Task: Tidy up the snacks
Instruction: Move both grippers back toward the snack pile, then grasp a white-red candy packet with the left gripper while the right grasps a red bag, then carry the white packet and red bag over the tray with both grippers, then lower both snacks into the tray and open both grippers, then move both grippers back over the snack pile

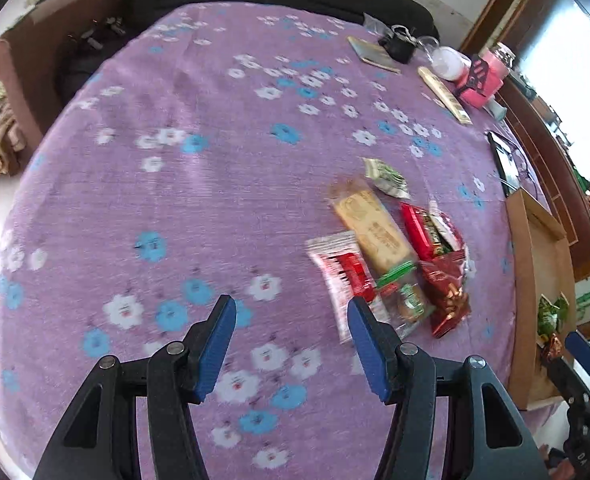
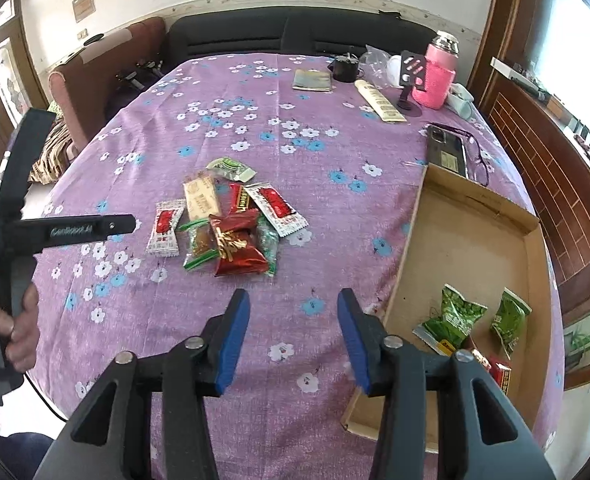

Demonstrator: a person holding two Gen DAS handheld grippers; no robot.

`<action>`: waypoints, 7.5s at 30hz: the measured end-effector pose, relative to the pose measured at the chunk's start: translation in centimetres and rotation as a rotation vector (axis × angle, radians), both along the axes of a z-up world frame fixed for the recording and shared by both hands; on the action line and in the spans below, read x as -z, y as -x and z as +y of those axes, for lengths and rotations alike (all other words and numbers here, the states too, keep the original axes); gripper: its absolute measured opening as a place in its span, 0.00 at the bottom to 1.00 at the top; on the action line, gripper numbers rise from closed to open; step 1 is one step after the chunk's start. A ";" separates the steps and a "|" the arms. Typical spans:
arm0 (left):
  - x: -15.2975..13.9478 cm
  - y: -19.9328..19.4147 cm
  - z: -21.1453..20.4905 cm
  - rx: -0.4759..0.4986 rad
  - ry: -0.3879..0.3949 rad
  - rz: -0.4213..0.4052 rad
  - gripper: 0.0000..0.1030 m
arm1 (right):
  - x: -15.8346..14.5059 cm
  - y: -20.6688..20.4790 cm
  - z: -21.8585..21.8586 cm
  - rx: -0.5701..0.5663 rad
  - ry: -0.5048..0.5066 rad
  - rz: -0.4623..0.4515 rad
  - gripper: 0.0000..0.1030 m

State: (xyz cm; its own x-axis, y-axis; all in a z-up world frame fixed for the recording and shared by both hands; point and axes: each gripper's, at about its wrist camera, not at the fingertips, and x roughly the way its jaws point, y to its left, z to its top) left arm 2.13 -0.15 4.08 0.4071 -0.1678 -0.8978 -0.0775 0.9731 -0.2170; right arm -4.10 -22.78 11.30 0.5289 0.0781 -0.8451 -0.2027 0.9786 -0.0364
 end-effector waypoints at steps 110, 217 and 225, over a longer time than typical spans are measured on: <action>-2.9 4.5 -15.8 0.432 -0.147 -0.186 0.27 | 2.6 1.3 -9.3 0.166 -0.198 0.169 0.29; -4.1 6.1 -21.0 0.570 -0.098 -0.212 0.38 | 2.0 2.7 -12.7 0.263 -0.153 0.127 0.38; -3.8 5.7 -15.3 0.429 -0.101 -0.190 0.38 | 1.7 1.5 -7.9 0.153 -0.136 0.123 0.38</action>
State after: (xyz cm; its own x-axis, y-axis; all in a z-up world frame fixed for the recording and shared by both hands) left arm -3.59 -15.41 7.91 0.4787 -0.2725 -0.8346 0.3674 0.9256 -0.0914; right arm -5.61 -30.64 9.56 0.4367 0.1224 -0.8913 -0.0462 0.9924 0.1136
